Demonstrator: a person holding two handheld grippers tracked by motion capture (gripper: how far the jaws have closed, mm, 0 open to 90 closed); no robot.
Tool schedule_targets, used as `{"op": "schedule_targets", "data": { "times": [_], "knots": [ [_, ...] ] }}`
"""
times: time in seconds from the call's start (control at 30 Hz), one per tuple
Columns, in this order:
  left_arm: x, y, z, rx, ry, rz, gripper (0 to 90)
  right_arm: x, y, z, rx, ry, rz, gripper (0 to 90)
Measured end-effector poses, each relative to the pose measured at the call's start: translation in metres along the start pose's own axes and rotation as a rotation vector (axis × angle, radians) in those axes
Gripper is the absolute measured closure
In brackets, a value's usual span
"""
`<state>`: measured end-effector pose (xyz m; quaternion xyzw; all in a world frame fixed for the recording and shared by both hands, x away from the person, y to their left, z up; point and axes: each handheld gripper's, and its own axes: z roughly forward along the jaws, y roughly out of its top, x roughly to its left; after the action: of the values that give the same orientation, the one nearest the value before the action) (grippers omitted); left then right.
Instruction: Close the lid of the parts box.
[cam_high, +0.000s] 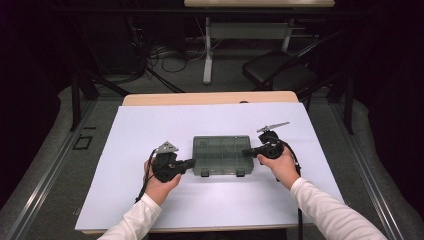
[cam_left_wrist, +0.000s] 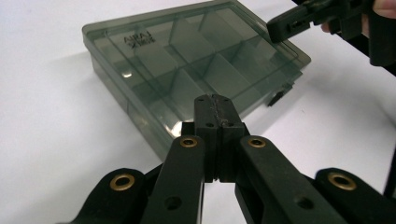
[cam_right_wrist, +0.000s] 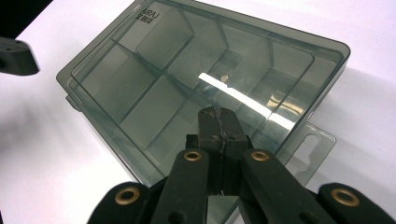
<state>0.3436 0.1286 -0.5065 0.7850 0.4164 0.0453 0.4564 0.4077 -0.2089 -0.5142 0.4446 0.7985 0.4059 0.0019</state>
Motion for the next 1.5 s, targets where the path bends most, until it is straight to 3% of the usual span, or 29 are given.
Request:
{"op": "schedule_targets", "data": {
  "times": [0.23,0.7,1.17,1.5],
  "knots": [
    [0.002,0.005,0.019,0.024,0.022,0.003,90.0,-0.001,-0.001,-0.001,-0.001,0.002,0.001,90.0],
    [0.003,0.0,0.028,0.07,0.052,0.025,90.0,-0.001,-0.002,0.001,0.002,-0.001,-0.001,90.0],
    [0.002,-0.001,0.018,0.054,0.042,0.02,87.7,0.007,-0.003,-0.004,-0.012,-0.01,-0.034,89.8],
    [0.002,-0.006,0.004,0.041,0.046,0.068,77.1,0.024,-0.009,-0.019,-0.071,-0.033,-0.112,76.7]
  ]
}}
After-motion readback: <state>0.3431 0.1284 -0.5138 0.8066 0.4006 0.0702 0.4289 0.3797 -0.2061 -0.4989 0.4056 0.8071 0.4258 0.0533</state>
